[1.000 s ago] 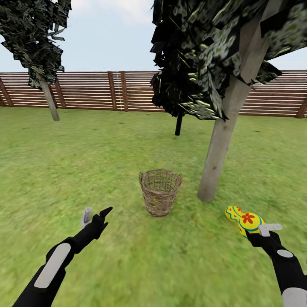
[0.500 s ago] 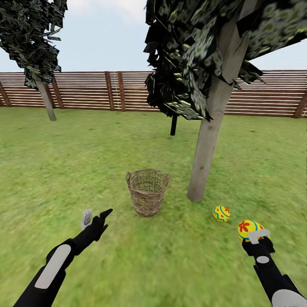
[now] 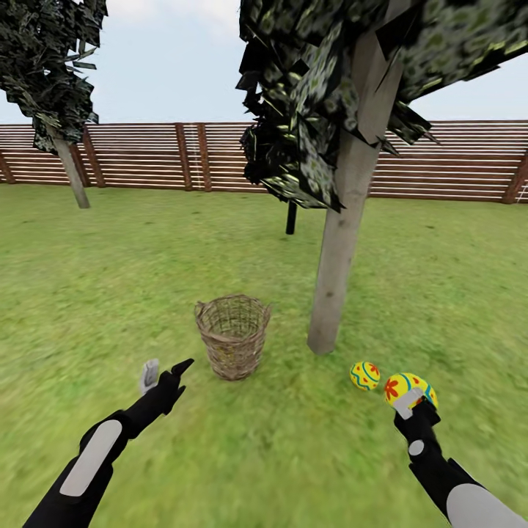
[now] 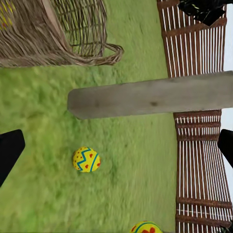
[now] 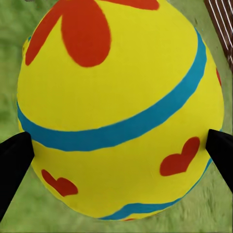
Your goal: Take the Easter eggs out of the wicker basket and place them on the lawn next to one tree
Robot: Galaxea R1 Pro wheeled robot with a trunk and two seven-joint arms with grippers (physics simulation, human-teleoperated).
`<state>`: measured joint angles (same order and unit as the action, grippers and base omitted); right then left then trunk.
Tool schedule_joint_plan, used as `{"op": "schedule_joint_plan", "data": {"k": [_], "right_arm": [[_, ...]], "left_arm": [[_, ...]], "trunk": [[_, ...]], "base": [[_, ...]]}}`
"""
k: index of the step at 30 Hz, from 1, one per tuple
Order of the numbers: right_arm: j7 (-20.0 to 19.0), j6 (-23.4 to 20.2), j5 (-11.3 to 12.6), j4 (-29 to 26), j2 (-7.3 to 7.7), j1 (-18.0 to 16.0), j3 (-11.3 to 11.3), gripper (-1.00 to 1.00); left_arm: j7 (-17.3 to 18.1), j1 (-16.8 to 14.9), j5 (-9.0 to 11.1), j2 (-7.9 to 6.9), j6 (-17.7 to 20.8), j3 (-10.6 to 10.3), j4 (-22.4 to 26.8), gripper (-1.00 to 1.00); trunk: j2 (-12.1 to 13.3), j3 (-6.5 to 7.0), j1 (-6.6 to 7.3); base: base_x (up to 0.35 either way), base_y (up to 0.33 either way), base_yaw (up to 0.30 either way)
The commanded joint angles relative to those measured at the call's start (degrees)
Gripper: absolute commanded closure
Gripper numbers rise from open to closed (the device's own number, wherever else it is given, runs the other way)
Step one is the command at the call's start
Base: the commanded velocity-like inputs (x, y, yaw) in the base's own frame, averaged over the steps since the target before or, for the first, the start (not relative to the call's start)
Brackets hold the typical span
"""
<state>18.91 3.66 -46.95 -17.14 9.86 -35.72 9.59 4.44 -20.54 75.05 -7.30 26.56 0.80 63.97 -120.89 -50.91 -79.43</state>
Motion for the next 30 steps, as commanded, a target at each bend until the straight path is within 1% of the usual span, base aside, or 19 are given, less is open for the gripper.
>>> {"op": "schedule_joint_plan", "data": {"k": [1,4,11,14,16,22,25,30], "right_arm": [[0.70,0.38,-0.47,0.09,-0.03,-0.05,0.45,1.00],[1.67,0.38,-0.51,0.13,-0.02,-0.05,0.43,1.00],[1.83,0.46,-0.66,0.18,-0.07,-0.05,0.22,1.00],[1.75,1.06,-0.59,0.65,0.10,-0.05,-2.49,1.00],[1.28,1.24,-0.29,0.85,0.12,-0.05,-3.03,1.00],[1.28,1.17,-0.14,0.88,-0.08,-0.05,-3.01,1.00],[1.23,1.10,-0.30,1.54,-0.63,-0.05,-3.08,1.00],[1.40,1.25,-0.55,2.13,-0.91,-0.05,-3.24,1.00]], "left_arm": [[0.03,-0.03,0.27,0.00,0.34,0.08,0.01,-1.00],[0.04,-0.03,0.28,0.06,0.34,0.08,0.01,-1.00],[0.04,-0.03,0.28,0.08,0.34,-0.20,0.01,-1.00],[0.04,-0.03,0.28,0.03,0.34,-0.65,0.01,-1.00],[0.04,-0.03,0.28,0.08,0.34,-0.70,0.01,-1.00],[0.04,-0.03,0.28,0.07,0.34,-0.71,0.01,-1.00],[0.04,-0.03,0.28,0.02,0.34,-0.71,0.01,-1.00],[0.04,-0.03,0.28,0.01,0.34,-0.71,0.01,-1.00]], "trunk": [[-0.02,-0.05,-0.02],[-0.02,-0.05,-0.02],[-0.02,-0.05,-0.02],[-0.02,-0.05,-0.02],[-0.02,-0.05,-0.02],[-0.02,-0.05,-0.02],[-0.02,-0.05,-0.02],[-0.02,-0.05,-0.02]], "base": [[0.250,-0.249,0.000],[0.257,-0.242,0.000],[0.265,-0.231,0.000],[0.278,-0.210,0.000],[0.279,-0.207,0.000],[0.282,-0.200,0.000],[0.316,-0.125,0.000],[0.326,-0.088,0.000]]}}
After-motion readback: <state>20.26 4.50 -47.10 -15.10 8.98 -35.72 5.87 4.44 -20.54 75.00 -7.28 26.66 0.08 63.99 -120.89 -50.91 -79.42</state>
